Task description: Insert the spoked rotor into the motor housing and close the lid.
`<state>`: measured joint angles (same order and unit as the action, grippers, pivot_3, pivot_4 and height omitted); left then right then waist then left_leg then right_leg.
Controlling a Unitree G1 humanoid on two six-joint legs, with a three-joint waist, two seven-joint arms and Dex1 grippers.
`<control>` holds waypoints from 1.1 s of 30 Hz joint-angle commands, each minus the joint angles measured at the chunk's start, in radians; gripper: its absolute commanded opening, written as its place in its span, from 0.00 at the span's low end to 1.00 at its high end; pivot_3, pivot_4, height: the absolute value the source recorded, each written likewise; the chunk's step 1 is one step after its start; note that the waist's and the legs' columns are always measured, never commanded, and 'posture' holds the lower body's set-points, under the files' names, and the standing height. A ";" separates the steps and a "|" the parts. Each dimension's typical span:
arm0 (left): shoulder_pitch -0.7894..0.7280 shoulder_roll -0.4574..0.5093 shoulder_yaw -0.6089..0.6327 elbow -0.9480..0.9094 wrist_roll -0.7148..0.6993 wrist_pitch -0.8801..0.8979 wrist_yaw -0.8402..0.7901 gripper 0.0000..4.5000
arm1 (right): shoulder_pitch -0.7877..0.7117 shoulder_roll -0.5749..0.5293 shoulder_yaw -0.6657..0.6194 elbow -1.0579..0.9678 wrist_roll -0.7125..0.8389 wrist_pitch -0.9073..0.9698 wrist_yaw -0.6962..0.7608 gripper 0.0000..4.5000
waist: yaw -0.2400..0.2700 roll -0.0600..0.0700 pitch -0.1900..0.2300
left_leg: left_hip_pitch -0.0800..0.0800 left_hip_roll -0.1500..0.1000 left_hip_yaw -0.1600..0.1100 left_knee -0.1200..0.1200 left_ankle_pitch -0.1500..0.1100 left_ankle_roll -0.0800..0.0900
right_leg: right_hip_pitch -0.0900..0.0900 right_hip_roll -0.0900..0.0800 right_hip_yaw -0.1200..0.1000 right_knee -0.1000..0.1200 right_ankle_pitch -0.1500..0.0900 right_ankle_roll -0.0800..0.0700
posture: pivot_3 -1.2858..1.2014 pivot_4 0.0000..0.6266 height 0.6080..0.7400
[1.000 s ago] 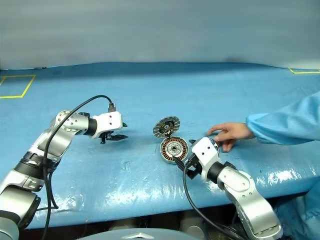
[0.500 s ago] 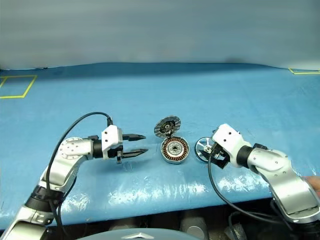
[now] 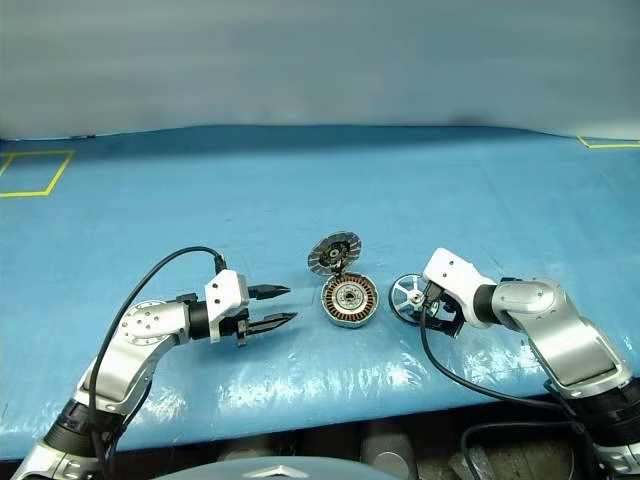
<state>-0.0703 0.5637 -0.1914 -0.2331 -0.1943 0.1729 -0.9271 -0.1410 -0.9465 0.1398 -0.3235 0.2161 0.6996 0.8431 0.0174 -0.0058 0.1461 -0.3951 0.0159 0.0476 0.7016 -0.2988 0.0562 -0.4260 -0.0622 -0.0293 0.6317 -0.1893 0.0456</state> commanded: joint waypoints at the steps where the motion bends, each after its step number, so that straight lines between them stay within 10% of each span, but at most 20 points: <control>1: 0.005 0.009 0.008 -0.041 0.010 -0.004 0.020 0.50 | -0.010 0.006 -0.015 0.000 -0.007 -0.017 0.007 0.98 | -0.001 0.000 0.000 | 0.000 0.000 0.000 0.000 0.000 0.000 | 0.000 0.000 0.000 0.000 0.000 0.000 | 0.52 0.24 1.00; 8: 0.002 0.004 0.000 -0.045 0.019 0.010 0.034 0.50 | -0.012 0.033 -0.017 0.015 -0.012 -0.025 0.002 0.98 | -0.003 0.000 0.000 | 0.000 0.000 0.000 0.000 0.000 0.000 | 0.000 0.000 0.000 0.000 0.000 0.000 | 0.52 0.24 1.00; 19: -0.003 0.002 -0.014 -0.038 0.025 0.022 0.043 0.51 | 0.003 0.044 -0.001 0.017 -0.043 -0.044 0.000 0.29 | -0.003 0.000 0.000 | 0.000 0.000 0.000 0.000 0.000 0.000 | 0.000 0.000 0.000 0.000 0.000 0.000 | 0.52 0.24 1.00; 33: 0.018 -0.032 0.024 -0.052 -0.040 -0.029 0.041 0.51 | 0.047 0.206 -0.155 -0.053 0.046 -0.042 -0.094 0.29 | -0.005 -0.004 -0.003 | 0.002 0.002 0.001 0.000 0.000 -0.001 | 0.001 0.001 0.000 -0.001 0.001 -0.001 | 0.52 0.24 1.00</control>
<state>-0.0542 0.5457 -0.1994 -0.2407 -0.2002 0.1760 -0.8877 -0.0903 -0.7547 0.0473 -0.3165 0.2246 0.6624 0.7749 0.0121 -0.0099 0.1435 -0.3938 0.0181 0.0485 0.7015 -0.2985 0.0555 -0.4255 -0.0610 -0.0293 0.6309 -0.1882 0.0445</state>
